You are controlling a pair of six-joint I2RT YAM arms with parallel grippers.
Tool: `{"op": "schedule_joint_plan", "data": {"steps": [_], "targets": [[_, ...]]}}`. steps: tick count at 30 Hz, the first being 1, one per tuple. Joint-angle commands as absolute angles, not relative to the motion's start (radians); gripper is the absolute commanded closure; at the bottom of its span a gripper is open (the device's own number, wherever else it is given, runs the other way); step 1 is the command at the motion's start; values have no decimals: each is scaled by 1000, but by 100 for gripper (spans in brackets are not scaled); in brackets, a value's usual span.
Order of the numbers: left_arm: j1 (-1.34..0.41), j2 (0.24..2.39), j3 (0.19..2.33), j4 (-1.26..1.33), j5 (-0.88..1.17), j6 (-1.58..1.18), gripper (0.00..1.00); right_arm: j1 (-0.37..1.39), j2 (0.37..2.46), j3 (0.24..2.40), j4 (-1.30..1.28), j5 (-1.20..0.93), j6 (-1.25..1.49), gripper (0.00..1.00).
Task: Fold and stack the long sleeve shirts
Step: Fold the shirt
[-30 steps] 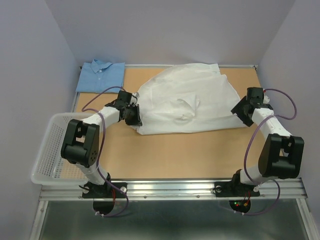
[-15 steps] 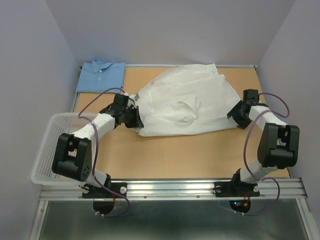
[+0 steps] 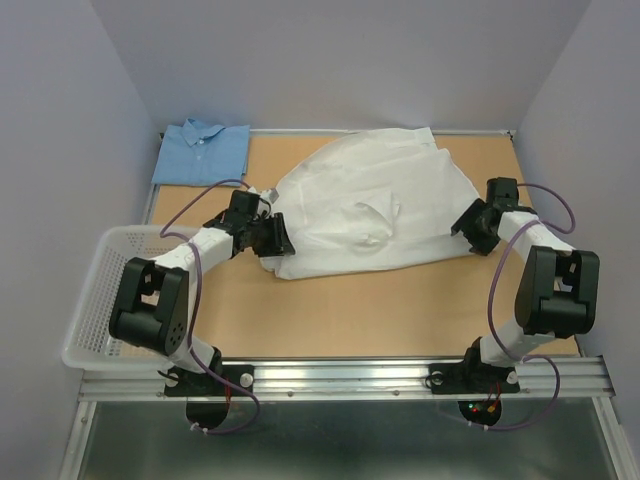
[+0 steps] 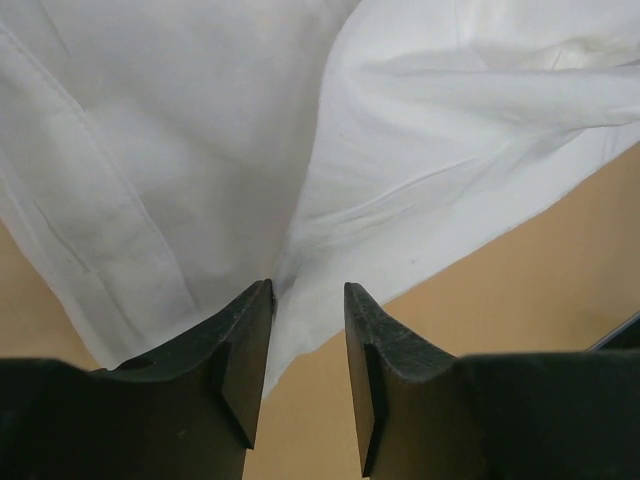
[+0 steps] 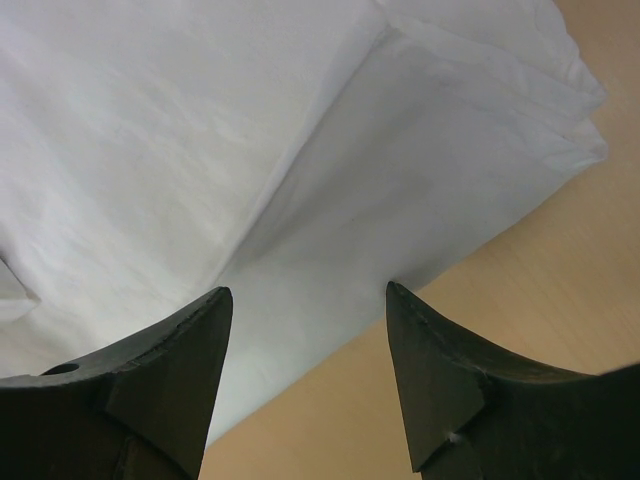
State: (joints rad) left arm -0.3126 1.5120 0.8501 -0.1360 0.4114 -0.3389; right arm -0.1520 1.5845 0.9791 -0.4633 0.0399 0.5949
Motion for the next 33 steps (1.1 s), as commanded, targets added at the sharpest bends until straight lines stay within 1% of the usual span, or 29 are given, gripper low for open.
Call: {"op": "schedule_joint_plan", "data": {"steps": [1, 5, 6, 9, 13, 15, 18, 19, 22, 23, 24, 28, 33], "targets": [[-316, 1525, 859, -81, 428, -348, 54, -160, 1546, 992, -434, 8, 572, 32], [-316, 1569, 865, -83, 419, -345, 54, -160, 1542, 997, -433, 3, 569, 32], [-316, 1574, 867, -84, 423, -347, 55, -160, 1542, 997, -433, -26, 562, 32], [-319, 1582, 865, -94, 433, -347, 62, -158, 1537, 1012, -425, -58, 549, 32], [-324, 1557, 847, -106, 436, -345, 79, -134, 1532, 1057, -402, -112, 523, 34], [-324, 1546, 842, -110, 431, -338, 85, -106, 1545, 1101, -378, -144, 520, 36], [-324, 1549, 848, -127, 426, -328, 90, -54, 1581, 1185, -356, -178, 517, 42], [-324, 1552, 850, -129, 426, -324, 94, -40, 1615, 1206, -353, -189, 520, 43], [-324, 1557, 853, -133, 433, -324, 97, 32, 1686, 1276, -344, -196, 532, 49], [-324, 1555, 853, -132, 434, -325, 99, 52, 1700, 1294, -341, -199, 531, 58], [-325, 1552, 854, -132, 439, -327, 99, 93, 1721, 1322, -330, -216, 514, 60], [-327, 1546, 859, -133, 434, -328, 99, 250, 1782, 1419, -293, -302, 448, 60], [-330, 1552, 862, -132, 437, -325, 99, 388, 1896, 1551, -278, -420, 362, 60]]}}
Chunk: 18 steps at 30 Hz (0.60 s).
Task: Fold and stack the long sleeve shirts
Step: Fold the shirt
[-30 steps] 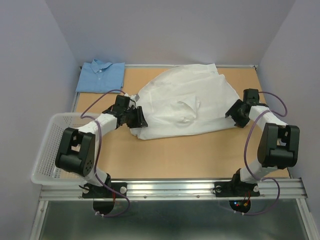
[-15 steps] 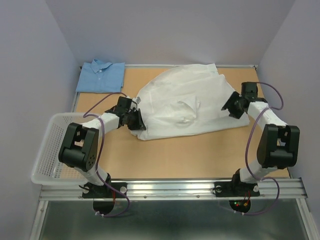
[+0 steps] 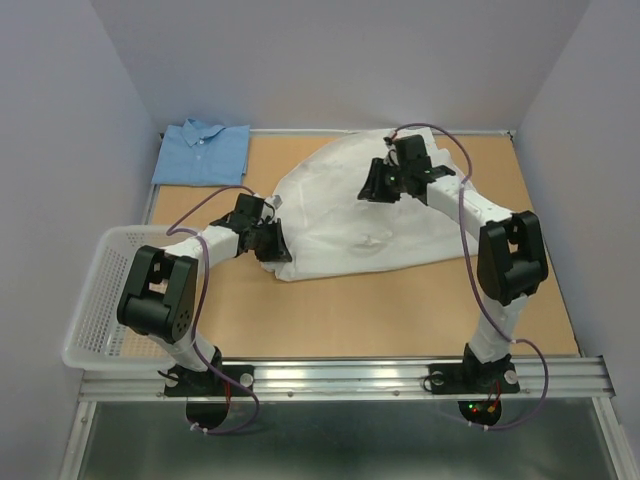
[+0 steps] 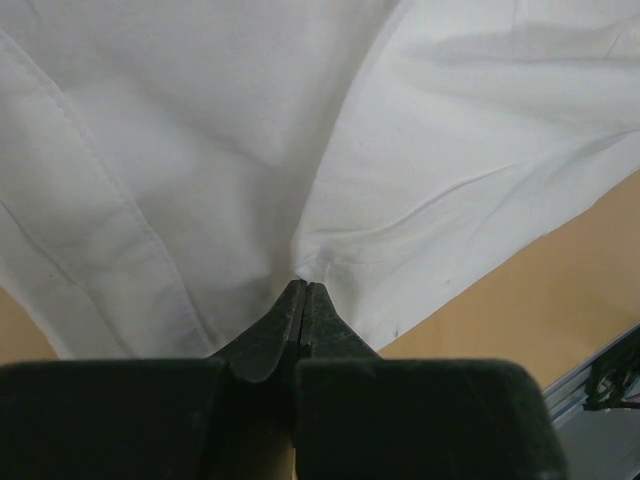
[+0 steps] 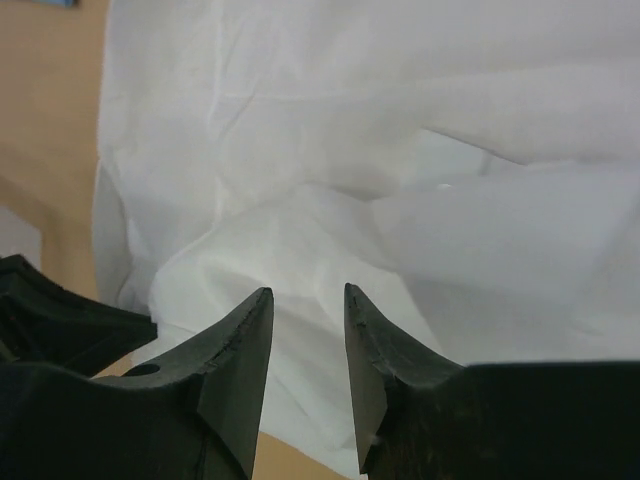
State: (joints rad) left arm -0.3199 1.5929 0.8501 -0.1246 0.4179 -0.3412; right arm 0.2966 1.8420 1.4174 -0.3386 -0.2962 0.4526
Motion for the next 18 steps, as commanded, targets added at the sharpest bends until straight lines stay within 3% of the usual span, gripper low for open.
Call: {"op": "schedule_joint_plan", "data": {"steps": [1, 11, 18], "targets": [[-330, 1554, 862, -130, 437, -324, 99, 408, 1922, 1571, -278, -426, 354, 60], [-341, 1543, 859, -130, 428, -307, 100, 606, 2173, 1819, -276, -417, 287, 59], [-344, 1545, 870, -144, 428, -302, 100, 630, 2327, 1894, -278, -385, 333, 59]]}}
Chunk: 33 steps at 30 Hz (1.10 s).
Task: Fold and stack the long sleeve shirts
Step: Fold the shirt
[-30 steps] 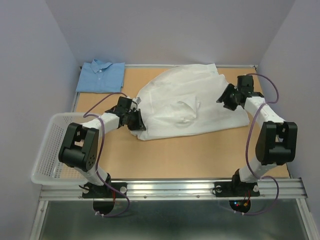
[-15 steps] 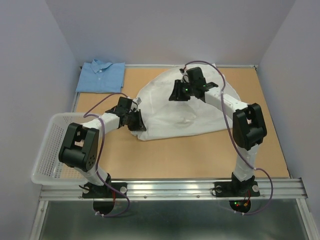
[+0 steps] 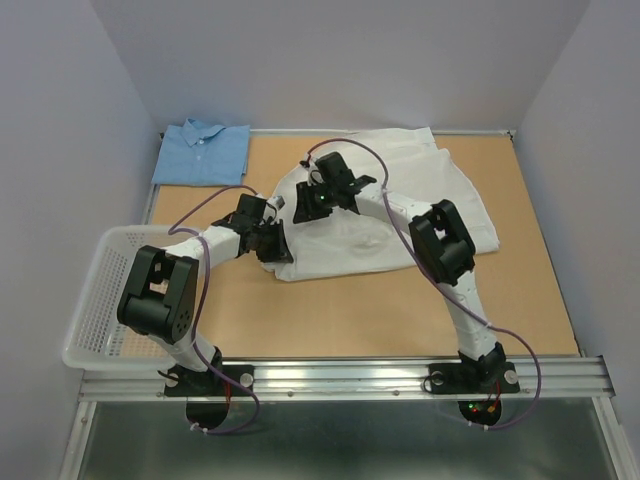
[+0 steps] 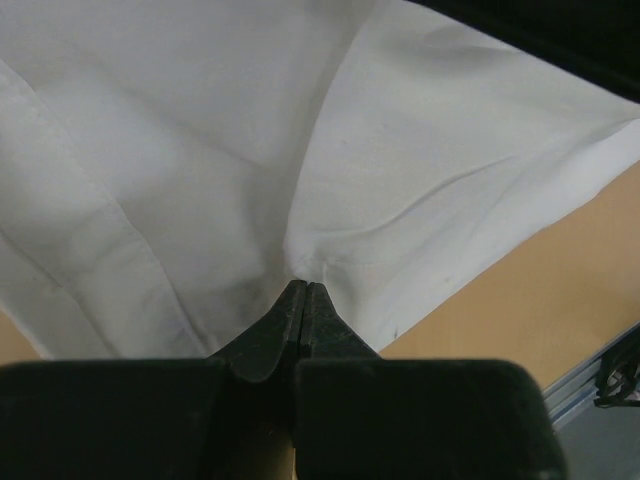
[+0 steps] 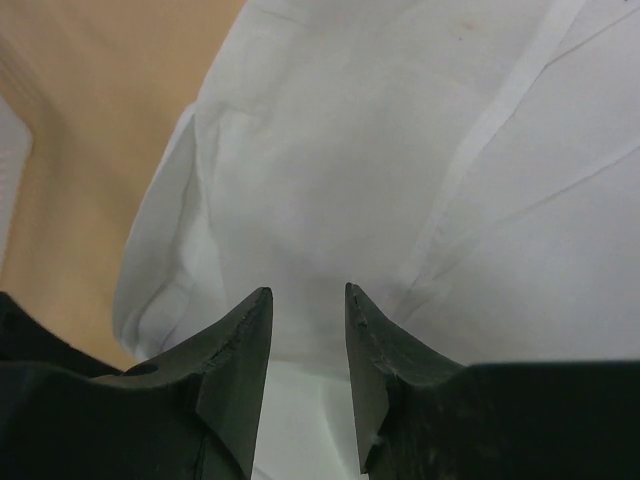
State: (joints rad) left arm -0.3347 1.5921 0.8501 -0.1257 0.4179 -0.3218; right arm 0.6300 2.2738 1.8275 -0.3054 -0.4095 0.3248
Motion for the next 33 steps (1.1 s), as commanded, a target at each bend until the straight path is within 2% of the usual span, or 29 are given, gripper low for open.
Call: {"op": "schedule_joint_plan", "data": {"steps": [1, 13, 33], "targets": [[-344, 1543, 871, -144, 428, -304, 100, 630, 2339, 1896, -278, -387, 336, 59], [-359, 1465, 839, -230, 436, -324, 100, 634, 2436, 1940, -294, -312, 382, 59], [-359, 1420, 726, -322, 382, -364, 100, 634, 2422, 1941, -337, -213, 393, 58]]}}
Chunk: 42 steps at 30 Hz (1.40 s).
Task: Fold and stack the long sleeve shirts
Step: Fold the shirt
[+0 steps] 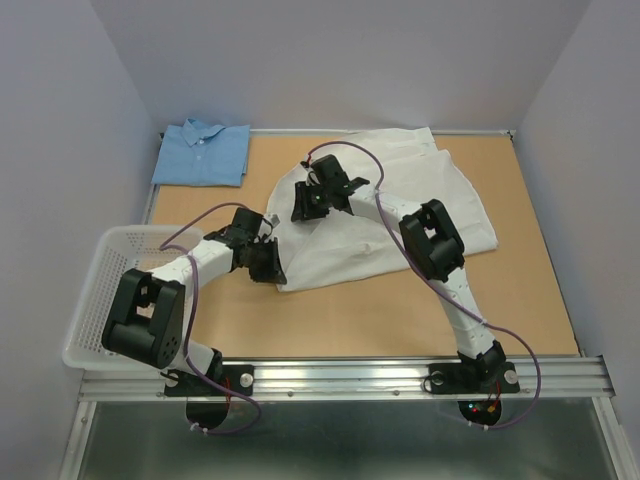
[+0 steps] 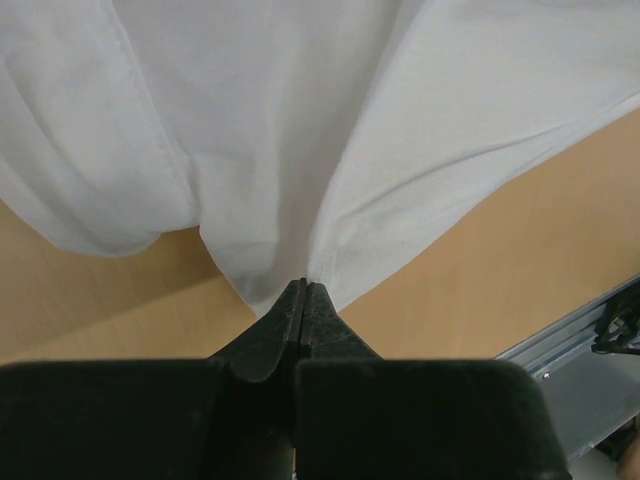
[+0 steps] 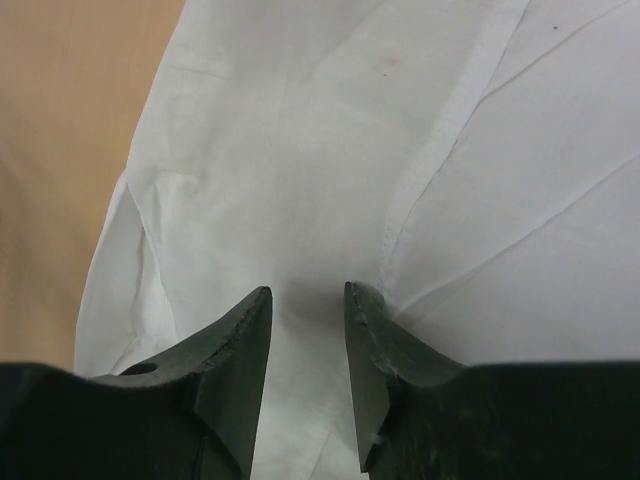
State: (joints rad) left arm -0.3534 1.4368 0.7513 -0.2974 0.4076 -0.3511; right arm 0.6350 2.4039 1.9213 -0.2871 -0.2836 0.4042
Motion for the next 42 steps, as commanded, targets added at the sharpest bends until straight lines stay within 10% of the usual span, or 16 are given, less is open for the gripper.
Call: {"op": "schedule_joint_plan", "data": {"steps": [1, 15, 30, 42], "targets": [[-359, 1427, 726, -319, 374, -368, 100, 634, 2421, 1942, -337, -215, 390, 58], [-364, 1235, 896, -299, 204, -439, 31, 525, 2125, 1890, -457, -68, 416, 28], [-610, 1425, 871, -84, 429, -525, 62, -190, 1388, 957, -440, -435, 469, 42], [-597, 1589, 810, -5, 350, -523, 76, -229, 1322, 562, 135, -788, 796, 53]]}}
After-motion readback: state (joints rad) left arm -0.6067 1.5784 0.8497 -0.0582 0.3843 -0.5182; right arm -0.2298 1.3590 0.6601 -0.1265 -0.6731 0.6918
